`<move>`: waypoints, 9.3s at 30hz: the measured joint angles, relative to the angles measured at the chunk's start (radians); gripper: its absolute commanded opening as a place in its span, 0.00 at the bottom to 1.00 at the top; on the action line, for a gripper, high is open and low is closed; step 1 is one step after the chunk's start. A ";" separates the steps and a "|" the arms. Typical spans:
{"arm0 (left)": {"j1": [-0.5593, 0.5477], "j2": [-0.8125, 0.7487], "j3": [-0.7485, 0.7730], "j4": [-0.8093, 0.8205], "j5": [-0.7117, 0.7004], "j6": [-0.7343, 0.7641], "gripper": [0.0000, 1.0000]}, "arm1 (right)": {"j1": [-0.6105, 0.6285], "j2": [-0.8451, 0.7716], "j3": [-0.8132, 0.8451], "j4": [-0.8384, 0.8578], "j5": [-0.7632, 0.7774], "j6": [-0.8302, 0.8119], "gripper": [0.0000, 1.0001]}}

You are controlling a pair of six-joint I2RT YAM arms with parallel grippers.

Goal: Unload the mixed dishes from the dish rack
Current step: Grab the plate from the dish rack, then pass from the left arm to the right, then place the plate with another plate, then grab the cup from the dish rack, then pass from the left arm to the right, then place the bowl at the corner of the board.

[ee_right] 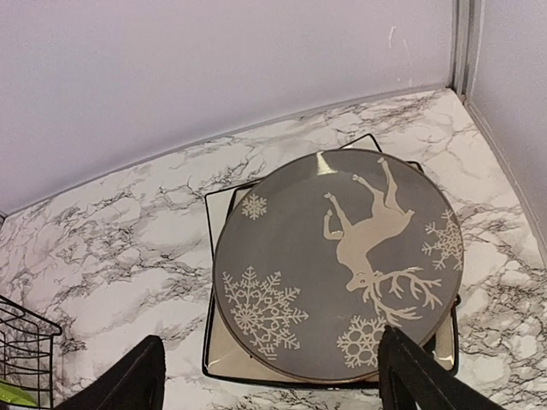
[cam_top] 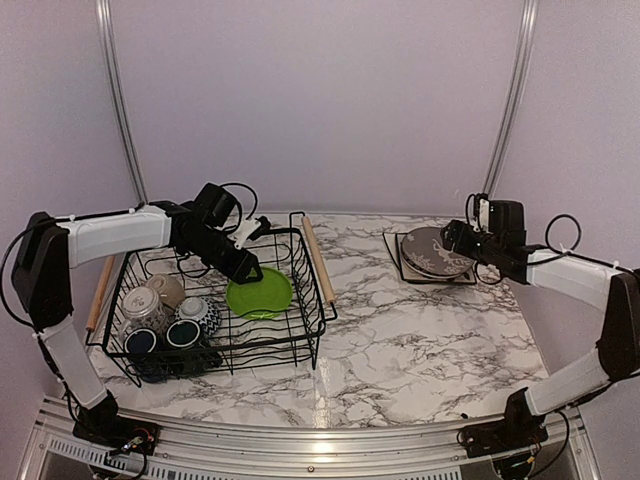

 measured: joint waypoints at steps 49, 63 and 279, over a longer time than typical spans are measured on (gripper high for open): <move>-0.025 -0.403 -0.188 0.470 0.079 -0.710 0.00 | 0.537 0.205 0.348 0.246 -0.489 0.274 0.97; -0.065 -0.356 -0.151 0.514 0.071 -0.761 0.19 | 0.538 0.280 0.348 0.414 -0.540 0.464 0.00; -0.111 -0.274 -0.085 -0.663 -0.278 -0.484 0.99 | 0.529 0.401 0.228 -0.621 0.383 -0.077 0.49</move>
